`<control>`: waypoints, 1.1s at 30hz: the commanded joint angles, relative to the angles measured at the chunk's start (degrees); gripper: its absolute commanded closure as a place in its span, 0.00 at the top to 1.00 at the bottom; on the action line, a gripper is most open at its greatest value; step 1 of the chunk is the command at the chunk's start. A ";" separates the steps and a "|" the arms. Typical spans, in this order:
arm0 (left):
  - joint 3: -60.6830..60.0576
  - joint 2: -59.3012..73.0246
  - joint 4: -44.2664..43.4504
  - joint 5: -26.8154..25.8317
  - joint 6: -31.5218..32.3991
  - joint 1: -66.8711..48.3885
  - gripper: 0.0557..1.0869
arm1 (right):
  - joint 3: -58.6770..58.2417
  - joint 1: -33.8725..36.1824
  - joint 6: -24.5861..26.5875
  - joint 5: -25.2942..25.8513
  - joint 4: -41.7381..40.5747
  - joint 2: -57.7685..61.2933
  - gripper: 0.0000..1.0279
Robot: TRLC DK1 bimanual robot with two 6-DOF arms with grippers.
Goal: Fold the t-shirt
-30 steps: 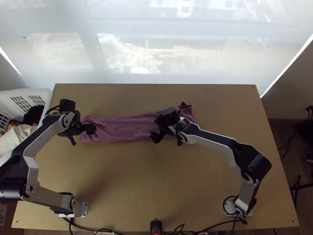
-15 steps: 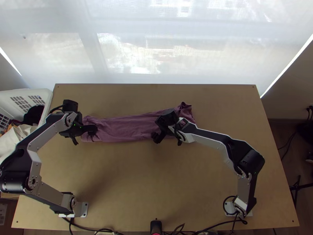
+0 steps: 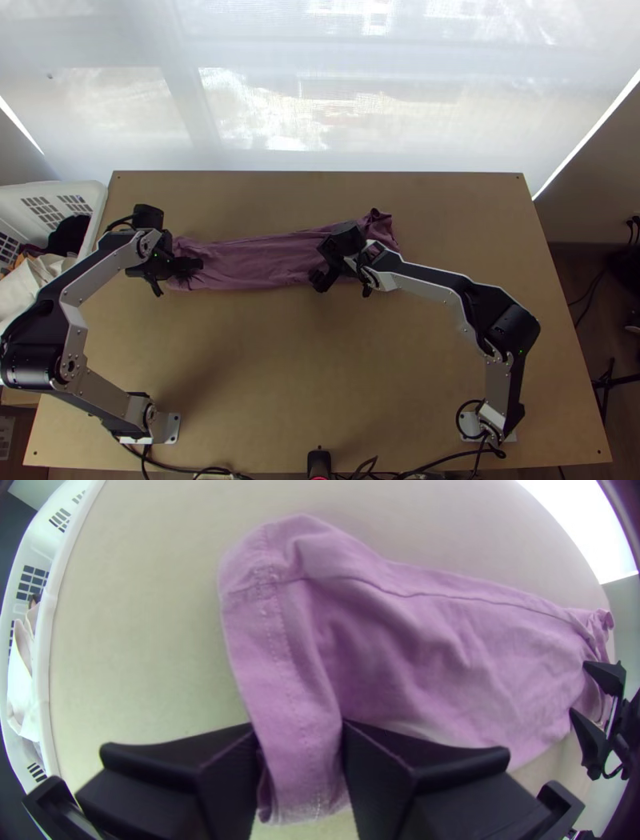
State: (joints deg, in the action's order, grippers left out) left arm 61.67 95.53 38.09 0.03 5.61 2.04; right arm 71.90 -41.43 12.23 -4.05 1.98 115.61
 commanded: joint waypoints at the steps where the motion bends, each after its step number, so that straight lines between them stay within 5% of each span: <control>1: 0.12 -1.48 -0.29 0.06 0.19 0.15 0.14 | -0.09 -0.05 0.08 0.36 0.22 0.23 0.96; 3: 0.29 -1.92 -0.56 0.06 0.46 0.07 0.03 | -0.18 0.03 -0.01 0.36 0.22 0.23 0.96; 33: 16.11 -3.59 7.44 0.14 1.16 -9.78 0.03 | -0.71 -0.23 -0.01 1.24 0.22 0.14 0.96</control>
State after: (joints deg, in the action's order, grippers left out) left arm 76.60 91.07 44.99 0.05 6.87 -6.74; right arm 71.09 -41.74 12.21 -3.09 2.15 115.55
